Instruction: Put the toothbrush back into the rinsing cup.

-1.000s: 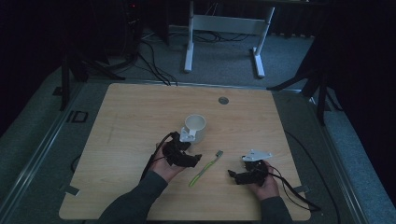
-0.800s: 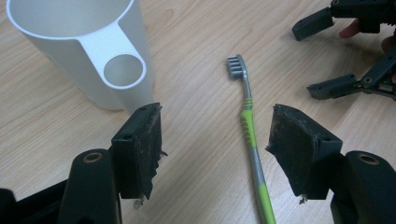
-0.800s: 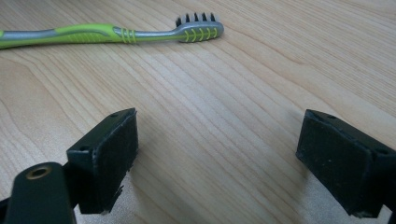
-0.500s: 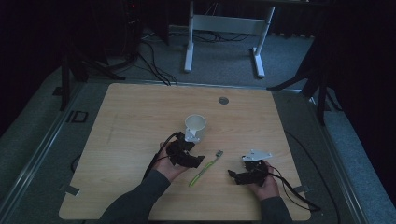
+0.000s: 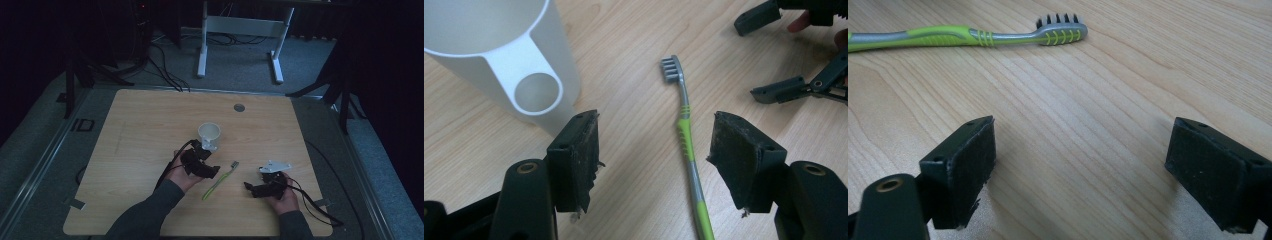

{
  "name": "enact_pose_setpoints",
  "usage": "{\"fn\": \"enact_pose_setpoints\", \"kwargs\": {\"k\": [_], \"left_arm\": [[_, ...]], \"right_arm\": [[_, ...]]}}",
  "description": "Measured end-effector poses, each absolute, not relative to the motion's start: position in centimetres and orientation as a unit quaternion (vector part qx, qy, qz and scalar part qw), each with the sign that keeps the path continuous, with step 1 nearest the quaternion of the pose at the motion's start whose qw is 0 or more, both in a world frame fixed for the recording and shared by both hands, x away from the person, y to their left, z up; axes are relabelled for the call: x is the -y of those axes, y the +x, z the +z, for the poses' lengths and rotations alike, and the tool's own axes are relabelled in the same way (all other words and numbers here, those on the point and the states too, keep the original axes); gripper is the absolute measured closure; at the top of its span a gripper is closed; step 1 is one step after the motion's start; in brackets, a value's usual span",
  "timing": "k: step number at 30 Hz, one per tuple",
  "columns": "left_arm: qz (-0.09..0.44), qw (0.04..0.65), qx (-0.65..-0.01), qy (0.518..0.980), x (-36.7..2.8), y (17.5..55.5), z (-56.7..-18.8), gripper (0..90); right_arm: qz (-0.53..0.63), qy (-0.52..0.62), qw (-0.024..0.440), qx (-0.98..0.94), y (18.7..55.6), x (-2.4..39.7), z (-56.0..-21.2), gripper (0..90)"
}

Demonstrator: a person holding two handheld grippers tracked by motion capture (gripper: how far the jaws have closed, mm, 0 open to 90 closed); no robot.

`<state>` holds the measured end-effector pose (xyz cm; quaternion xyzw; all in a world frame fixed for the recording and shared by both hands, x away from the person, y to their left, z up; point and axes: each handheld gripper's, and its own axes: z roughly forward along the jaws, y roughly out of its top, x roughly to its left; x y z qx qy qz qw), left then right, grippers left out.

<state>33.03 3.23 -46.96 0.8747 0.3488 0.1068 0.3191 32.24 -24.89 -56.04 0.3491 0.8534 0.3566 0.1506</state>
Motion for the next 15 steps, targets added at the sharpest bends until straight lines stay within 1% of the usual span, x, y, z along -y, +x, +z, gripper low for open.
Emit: {"fn": "enact_pose_setpoints", "kwargs": {"k": [15], "left_arm": [[0.094, 0.291, -0.343, 0.888, -2.0, 33.2, -47.7, 40.0]], "right_arm": [[0.357, 0.349, 0.151, -0.853, 32.2, 24.9, -56.1, 12.2]]}}
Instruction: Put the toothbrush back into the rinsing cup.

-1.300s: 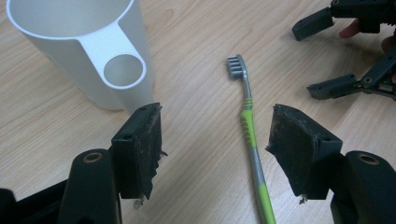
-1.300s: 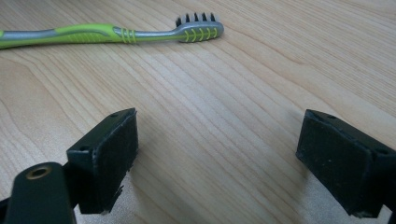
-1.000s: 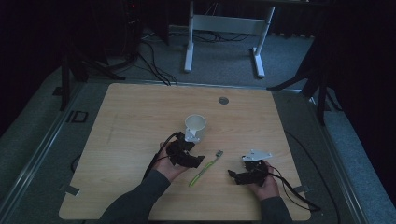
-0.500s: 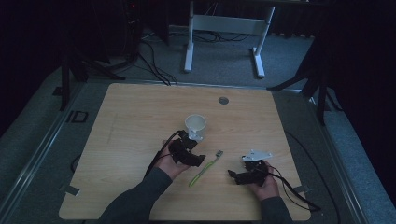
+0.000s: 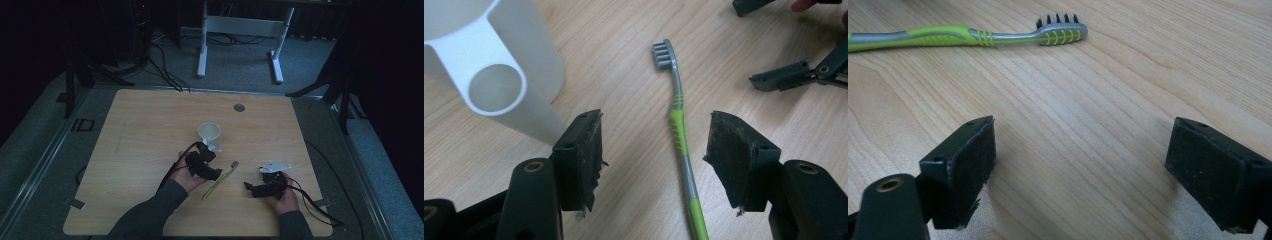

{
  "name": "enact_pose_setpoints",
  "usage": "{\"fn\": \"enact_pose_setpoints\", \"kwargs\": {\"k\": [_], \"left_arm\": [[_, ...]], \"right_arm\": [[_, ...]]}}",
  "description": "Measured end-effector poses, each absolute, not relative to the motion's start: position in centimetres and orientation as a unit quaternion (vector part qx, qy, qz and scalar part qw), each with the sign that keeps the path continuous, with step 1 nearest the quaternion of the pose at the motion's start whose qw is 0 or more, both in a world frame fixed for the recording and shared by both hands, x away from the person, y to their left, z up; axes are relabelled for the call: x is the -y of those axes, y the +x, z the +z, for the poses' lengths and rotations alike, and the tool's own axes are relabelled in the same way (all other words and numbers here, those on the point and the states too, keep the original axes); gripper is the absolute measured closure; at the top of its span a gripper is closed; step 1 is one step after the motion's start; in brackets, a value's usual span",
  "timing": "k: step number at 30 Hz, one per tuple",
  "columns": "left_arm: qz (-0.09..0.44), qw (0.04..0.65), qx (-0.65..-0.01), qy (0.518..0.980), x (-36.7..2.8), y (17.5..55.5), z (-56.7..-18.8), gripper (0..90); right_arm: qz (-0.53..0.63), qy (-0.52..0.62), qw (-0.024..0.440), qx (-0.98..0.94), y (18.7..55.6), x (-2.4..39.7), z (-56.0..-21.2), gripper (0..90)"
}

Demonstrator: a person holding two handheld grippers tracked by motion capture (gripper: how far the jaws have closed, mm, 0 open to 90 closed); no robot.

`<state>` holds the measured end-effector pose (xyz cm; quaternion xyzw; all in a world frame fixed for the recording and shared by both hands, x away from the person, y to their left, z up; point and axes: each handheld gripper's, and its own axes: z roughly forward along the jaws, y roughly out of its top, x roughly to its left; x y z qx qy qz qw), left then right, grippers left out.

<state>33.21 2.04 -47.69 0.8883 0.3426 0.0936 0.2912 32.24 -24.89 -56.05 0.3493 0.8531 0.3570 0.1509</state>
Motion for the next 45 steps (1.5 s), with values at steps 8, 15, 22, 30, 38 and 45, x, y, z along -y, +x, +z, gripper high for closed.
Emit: {"fn": "enact_pose_setpoints", "kwargs": {"k": [8, 15, 22, 30, 38, 45], "left_arm": [[0.086, 0.278, -0.339, 0.895, -1.5, 33.2, -48.1, 41.6], [0.081, 0.265, -0.339, 0.899, -1.2, 33.4, -48.5, 42.3], [0.073, 0.25, -0.337, 0.905, -0.8, 33.5, -48.9, 42.5], [0.066, 0.236, -0.337, 0.909, -0.4, 33.6, -49.4, 44.6], [0.058, 0.222, -0.337, 0.913, -0.1, 33.7, -49.9, 45.3], [0.049, 0.219, -0.338, 0.914, 0.2, 33.8, -50.2, 46.9]], "right_arm": [[0.357, 0.35, 0.151, -0.853, 32.2, 24.9, -56.0, 12.2], [0.357, 0.35, 0.151, -0.853, 32.2, 24.9, -56.0, 12.2], [0.358, 0.35, 0.151, -0.853, 32.2, 24.9, -56.1, 12.2], [0.358, 0.35, 0.151, -0.853, 32.2, 24.9, -56.1, 12.2], [0.358, 0.349, 0.151, -0.853, 32.2, 24.9, -56.1, 12.2], [0.357, 0.349, 0.151, -0.853, 32.2, 24.9, -56.1, 12.2]]}}
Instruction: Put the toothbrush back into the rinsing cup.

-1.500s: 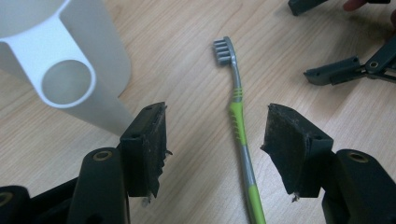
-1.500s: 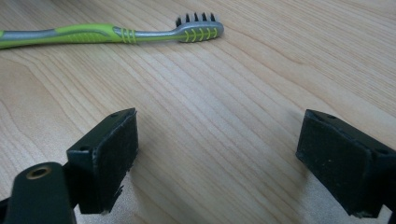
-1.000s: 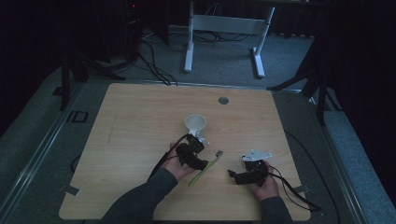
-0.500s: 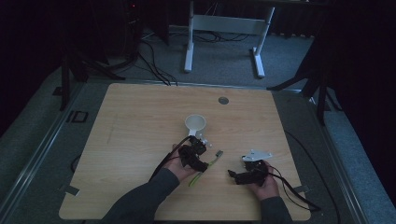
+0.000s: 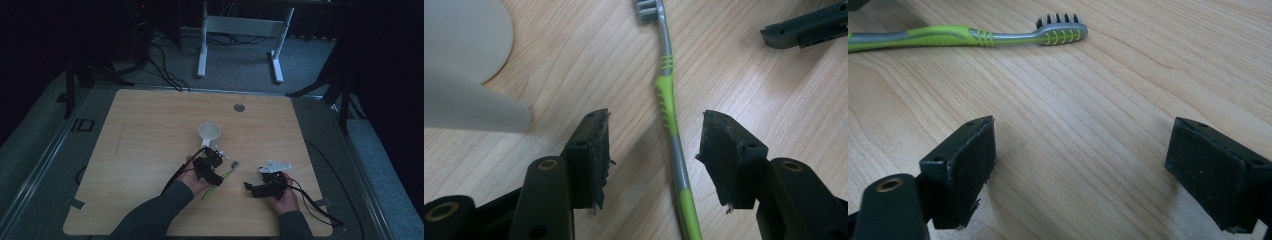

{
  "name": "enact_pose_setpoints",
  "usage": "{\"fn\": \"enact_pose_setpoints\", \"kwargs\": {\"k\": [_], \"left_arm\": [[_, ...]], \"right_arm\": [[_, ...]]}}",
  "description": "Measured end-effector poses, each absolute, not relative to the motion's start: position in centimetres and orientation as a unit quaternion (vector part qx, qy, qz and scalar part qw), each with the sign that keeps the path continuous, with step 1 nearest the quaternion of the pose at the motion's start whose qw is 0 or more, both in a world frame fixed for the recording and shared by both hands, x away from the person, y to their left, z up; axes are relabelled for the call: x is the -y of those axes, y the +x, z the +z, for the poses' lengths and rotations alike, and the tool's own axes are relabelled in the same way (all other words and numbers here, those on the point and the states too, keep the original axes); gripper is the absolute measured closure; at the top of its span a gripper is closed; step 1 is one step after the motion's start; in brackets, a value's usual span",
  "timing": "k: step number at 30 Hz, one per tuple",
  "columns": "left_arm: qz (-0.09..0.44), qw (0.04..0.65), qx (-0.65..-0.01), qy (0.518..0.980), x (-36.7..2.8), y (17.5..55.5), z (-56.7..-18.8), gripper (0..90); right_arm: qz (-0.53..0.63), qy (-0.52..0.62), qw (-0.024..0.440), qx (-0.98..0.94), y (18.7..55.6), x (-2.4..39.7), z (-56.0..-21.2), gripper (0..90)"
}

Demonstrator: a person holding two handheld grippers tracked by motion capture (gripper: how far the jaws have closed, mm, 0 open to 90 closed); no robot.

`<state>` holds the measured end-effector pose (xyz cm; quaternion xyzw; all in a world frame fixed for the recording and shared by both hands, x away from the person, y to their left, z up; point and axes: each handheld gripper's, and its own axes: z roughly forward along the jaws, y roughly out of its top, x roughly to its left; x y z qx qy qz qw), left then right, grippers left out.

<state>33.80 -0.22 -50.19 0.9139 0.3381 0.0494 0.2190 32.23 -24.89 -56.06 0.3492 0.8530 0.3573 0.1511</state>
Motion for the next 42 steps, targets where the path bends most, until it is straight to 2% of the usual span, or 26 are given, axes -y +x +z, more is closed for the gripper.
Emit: {"fn": "enact_pose_setpoints", "kwargs": {"k": [16, 29, 36, 42], "left_arm": [[0.027, 0.185, -0.34, 0.922, 0.7, 34.2, -51.0, 50.9], [0.009, 0.165, -0.338, 0.926, 1.5, 34.4, -51.5, 59.1], [0.0, 0.152, -0.335, 0.93, 1.9, 34.5, -51.6, 69.4], [-0.001, 0.144, -0.336, 0.931, 2.2, 34.6, -51.6, 70.7]], "right_arm": [[0.357, 0.35, 0.15, -0.853, 32.2, 24.9, -56.0, 12.2], [0.357, 0.35, 0.15, -0.853, 32.2, 24.9, -56.0, 12.2], [0.357, 0.35, 0.151, -0.853, 32.2, 24.9, -56.1, 12.3], [0.357, 0.35, 0.151, -0.853, 32.2, 24.9, -56.1, 12.2]]}}
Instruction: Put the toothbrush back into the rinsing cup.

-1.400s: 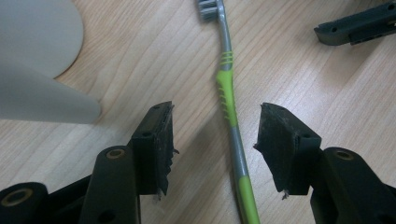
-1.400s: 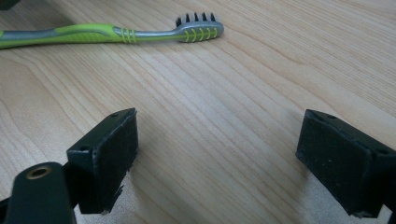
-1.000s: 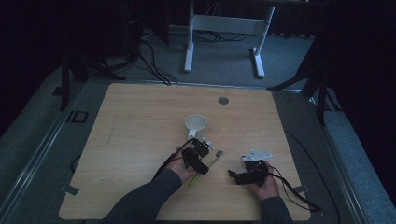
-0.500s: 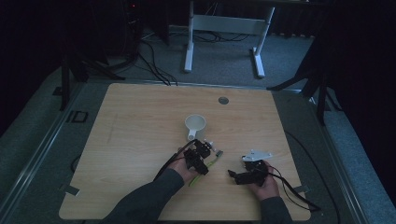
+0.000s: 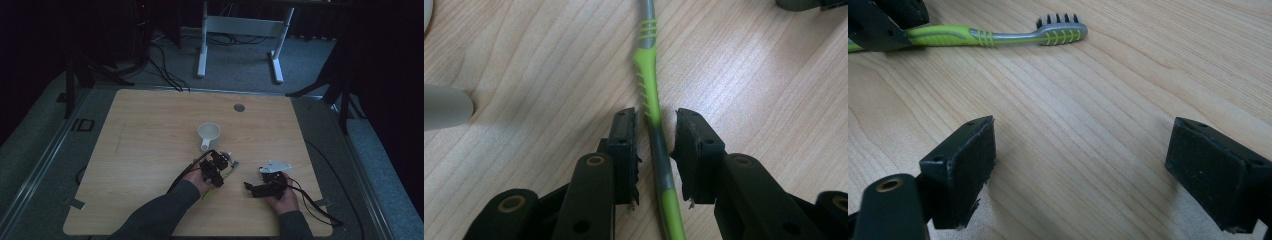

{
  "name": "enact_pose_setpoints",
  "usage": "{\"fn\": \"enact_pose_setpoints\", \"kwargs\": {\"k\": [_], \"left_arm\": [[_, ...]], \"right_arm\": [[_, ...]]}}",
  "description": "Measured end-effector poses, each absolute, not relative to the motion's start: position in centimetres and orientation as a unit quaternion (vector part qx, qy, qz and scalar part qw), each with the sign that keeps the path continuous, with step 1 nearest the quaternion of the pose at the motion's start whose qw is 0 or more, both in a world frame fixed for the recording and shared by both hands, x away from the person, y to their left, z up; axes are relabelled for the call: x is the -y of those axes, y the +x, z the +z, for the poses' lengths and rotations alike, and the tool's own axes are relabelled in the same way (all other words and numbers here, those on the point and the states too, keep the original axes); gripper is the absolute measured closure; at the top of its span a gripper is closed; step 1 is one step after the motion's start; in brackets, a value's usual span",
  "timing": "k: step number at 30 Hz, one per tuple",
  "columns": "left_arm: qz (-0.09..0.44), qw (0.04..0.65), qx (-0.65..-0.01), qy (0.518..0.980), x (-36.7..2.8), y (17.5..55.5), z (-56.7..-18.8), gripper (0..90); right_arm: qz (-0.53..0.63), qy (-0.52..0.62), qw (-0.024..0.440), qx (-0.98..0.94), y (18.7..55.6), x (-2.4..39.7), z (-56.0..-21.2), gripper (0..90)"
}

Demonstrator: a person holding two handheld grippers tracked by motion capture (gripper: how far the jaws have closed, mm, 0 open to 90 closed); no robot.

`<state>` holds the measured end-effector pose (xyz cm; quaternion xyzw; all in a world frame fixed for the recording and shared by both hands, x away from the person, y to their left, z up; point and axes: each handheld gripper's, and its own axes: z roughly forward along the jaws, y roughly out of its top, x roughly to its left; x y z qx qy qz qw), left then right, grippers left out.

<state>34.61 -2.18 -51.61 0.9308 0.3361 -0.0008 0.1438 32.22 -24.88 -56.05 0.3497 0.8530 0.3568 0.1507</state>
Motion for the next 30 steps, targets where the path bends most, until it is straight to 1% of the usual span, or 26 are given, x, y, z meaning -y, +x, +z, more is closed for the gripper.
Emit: {"fn": "enact_pose_setpoints", "kwargs": {"k": [6, 15, 22, 30], "left_arm": [[-0.002, 0.132, -0.341, 0.931, 2.5, 34.7, -51.7, 70.7], [-0.006, 0.119, -0.34, 0.933, 2.9, 34.8, -51.8, 73.2], [0.004, 0.099, -0.338, 0.936, 3.4, 34.9, -51.7, 78.5], [0.015, 0.074, -0.333, 0.94, 4.1, 35.0, -51.6, 81.3]], "right_arm": [[0.357, 0.349, 0.151, -0.853, 32.2, 24.9, -56.1, 12.3], [0.357, 0.35, 0.151, -0.853, 32.2, 24.9, -56.1, 12.3], [0.357, 0.349, 0.151, -0.853, 32.2, 24.9, -56.1, 12.2], [0.357, 0.349, 0.151, -0.853, 32.2, 24.9, -56.1, 12.2]]}}
